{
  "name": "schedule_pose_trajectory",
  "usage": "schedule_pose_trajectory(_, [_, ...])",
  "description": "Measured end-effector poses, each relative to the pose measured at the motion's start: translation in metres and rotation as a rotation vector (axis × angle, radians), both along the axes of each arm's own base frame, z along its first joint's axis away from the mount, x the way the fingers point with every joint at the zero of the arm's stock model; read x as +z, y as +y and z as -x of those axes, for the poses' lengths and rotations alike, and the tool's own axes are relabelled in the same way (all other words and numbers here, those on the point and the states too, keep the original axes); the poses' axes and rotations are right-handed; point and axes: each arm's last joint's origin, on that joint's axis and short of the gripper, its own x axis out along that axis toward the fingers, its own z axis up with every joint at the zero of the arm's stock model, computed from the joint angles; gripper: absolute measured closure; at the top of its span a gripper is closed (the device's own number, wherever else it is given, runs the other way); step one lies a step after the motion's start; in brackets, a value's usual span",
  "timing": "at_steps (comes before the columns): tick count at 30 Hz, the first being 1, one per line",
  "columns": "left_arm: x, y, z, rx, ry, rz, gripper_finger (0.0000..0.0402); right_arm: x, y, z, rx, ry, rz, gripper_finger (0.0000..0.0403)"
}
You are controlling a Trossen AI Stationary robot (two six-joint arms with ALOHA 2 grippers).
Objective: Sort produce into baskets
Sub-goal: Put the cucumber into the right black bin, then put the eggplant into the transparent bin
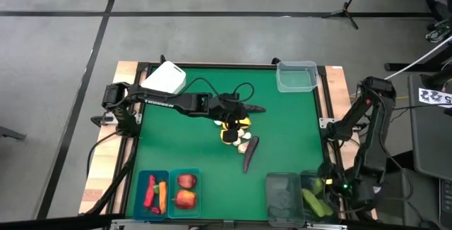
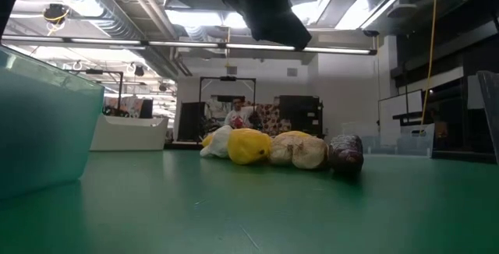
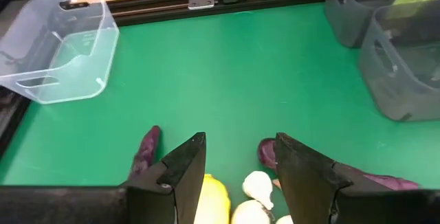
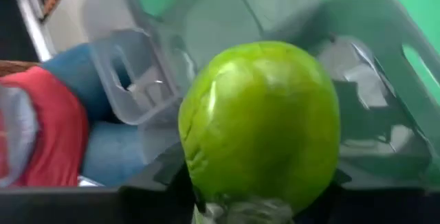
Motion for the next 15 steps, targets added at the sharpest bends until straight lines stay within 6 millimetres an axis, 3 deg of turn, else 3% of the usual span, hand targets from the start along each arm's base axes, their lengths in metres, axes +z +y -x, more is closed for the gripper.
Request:
schedule_pose_trajectory(10, [0.000,-0.007,0.000,-0.063,0.005,-0.067,0.0232,-0.010,0.000,0.002,0.000,0.090,0.065,0.0127])
schedule_pose_trajectory(15, [0.001,-0.011,-0.001,-0.147,-0.007,-0.162,0.0232,-0.010,0.000,0.003,0.007,0.105,0.064,0.0104])
